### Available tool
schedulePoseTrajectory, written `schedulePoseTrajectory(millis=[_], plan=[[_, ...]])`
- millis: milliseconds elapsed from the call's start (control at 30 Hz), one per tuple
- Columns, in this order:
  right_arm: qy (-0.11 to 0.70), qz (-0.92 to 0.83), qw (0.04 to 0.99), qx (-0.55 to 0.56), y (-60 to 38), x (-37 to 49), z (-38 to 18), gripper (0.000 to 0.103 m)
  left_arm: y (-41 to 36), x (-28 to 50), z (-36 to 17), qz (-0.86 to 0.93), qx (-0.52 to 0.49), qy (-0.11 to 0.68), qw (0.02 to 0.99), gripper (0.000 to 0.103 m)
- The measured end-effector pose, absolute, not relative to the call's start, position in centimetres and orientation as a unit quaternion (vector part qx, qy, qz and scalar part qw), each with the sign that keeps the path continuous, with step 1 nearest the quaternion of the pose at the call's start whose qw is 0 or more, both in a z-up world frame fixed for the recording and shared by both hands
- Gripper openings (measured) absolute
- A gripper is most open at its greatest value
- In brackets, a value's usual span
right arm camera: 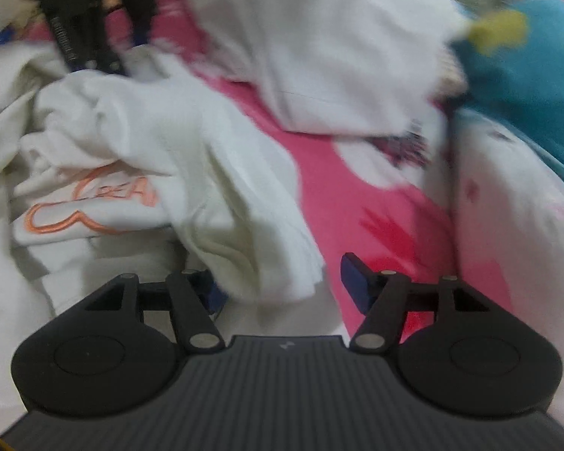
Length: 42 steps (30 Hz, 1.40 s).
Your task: Fold clothes
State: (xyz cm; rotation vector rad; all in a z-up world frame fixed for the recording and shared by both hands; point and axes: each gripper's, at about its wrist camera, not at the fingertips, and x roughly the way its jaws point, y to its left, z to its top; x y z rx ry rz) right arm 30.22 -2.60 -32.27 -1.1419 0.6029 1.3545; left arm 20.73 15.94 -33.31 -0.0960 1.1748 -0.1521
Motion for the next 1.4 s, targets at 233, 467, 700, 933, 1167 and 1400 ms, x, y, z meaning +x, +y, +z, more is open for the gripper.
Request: schedulePoseTrajectory(millis=[233, 467, 700, 933, 1167, 1400], plan=[[0.36, 0.543, 0.696, -0.301, -3.9, 32.5, -27.8, 0.01, 15.4, 20.4, -32.8, -0.068, -0.049, 0.541, 0.837, 0.013], [0.371, 0.431, 0.817, -0.094, -8.4, 30.0, -21.6, 0.008, 14.1, 18.1, -26.3, -0.063, -0.055, 0.478, 0.874, 0.011], [0.33, 0.327, 0.885, -0.006, -14.3, 24.8, -13.1, 0.008, 11.8, 13.3, -15.3, -0.084, -0.065, 0.372, 0.922, 0.01], [0.269, 0.278, 0.92, 0.064, -19.5, 19.4, -4.8, 0.007, 8.9, 9.3, -5.2, -0.087, -0.078, 0.269, 0.956, 0.01], [0.155, 0.287, 0.94, 0.094, -23.9, 15.7, 3.4, 0.007, 5.8, 5.2, 5.1, -0.079, -0.053, 0.162, 0.982, 0.01], [0.047, 0.324, 0.943, 0.058, -27.5, 10.3, 12.7, 0.007, 2.7, 0.8, 15.4, -0.07, -0.016, 0.053, 0.996, 0.01]])
